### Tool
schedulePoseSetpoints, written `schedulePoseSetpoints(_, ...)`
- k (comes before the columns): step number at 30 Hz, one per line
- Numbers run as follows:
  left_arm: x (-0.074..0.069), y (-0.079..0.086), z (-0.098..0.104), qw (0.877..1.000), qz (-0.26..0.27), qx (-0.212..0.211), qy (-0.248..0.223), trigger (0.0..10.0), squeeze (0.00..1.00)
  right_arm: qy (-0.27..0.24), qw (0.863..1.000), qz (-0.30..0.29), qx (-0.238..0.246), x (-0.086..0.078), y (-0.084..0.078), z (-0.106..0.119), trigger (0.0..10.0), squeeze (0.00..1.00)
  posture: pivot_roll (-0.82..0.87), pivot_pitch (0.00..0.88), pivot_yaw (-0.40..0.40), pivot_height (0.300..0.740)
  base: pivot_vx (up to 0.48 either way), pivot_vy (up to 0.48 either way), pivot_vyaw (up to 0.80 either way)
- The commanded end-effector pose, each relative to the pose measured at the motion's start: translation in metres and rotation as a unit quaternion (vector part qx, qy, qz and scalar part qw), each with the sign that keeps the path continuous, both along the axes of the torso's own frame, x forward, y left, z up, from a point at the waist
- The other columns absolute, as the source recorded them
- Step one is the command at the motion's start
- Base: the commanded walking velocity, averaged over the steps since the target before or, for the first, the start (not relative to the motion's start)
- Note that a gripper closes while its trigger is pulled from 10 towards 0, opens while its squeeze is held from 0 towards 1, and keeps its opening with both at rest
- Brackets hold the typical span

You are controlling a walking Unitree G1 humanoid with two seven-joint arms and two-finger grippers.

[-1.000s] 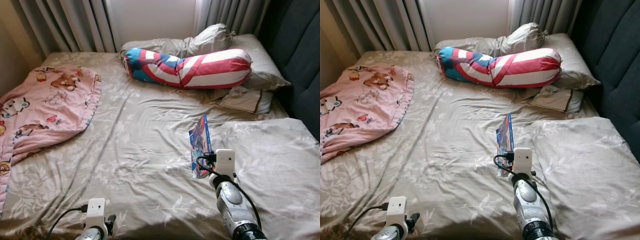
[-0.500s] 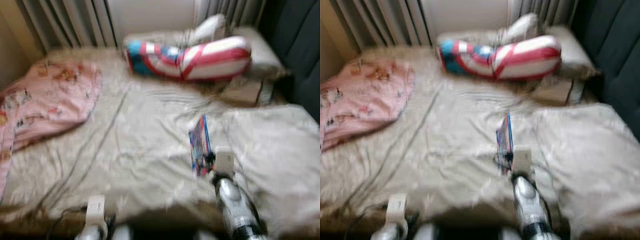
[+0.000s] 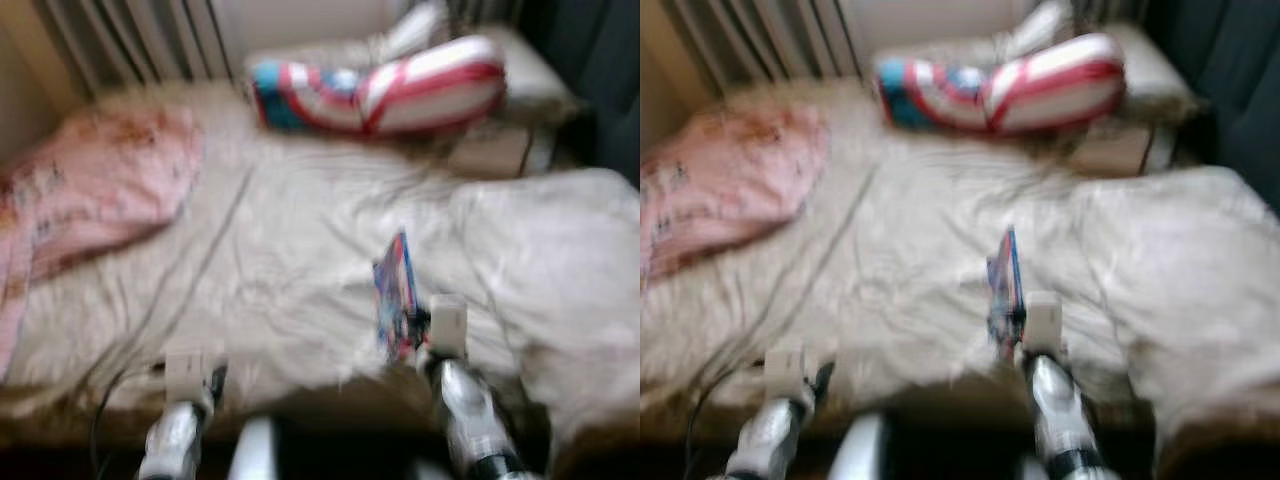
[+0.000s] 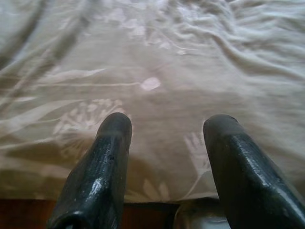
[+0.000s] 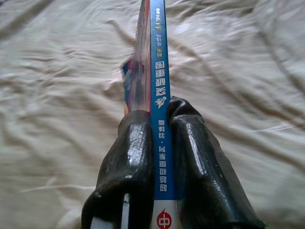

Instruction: Clean up the room

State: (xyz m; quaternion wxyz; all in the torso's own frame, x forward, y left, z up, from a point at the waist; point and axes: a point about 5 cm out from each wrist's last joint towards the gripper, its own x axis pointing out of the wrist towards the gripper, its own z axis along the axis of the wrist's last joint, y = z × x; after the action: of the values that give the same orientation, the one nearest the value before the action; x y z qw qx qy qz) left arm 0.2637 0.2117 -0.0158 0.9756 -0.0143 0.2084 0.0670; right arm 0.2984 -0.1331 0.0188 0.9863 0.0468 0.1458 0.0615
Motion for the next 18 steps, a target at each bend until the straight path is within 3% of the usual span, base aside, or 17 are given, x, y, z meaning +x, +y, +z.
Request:
schedulePoseSetpoints(1,0.003,0.000,0.003,1.000,-0.003,0.001,-0.011,10.0,0.00,-0.024,1.000,0.009,0.015,0.011,0.001,0.013,10.0,0.00,-0.10,0.056,0.017,0.637,0.000,0.000,0.00)
schedulePoseSetpoints(10,0.003,-0.004,0.004,1.000,-0.016,0.000,-0.015,10.0,0.00,-0.017,1.000,0.007,0.011,0.025,-0.008,0.021,10.0,0.00,-0.09,0.054,0.019,0.637,0.000,0.000,0.00)
schedulePoseSetpoints(12,0.003,-0.001,0.004,1.000,-0.020,0.003,-0.019,10.0,0.00,-0.020,1.000,-0.001,-0.005,0.039,-0.015,0.034,10.0,0.00,-0.07,0.069,0.025,0.637,0.000,0.000,0.00)
schedulePoseSetpoints(18,-0.001,0.002,0.003,1.000,-0.023,0.010,-0.019,10.0,0.00,-0.011,1.000,0.004,-0.004,0.049,-0.017,0.043,10.0,0.00,-0.04,0.087,0.035,0.637,0.000,0.000,0.00)
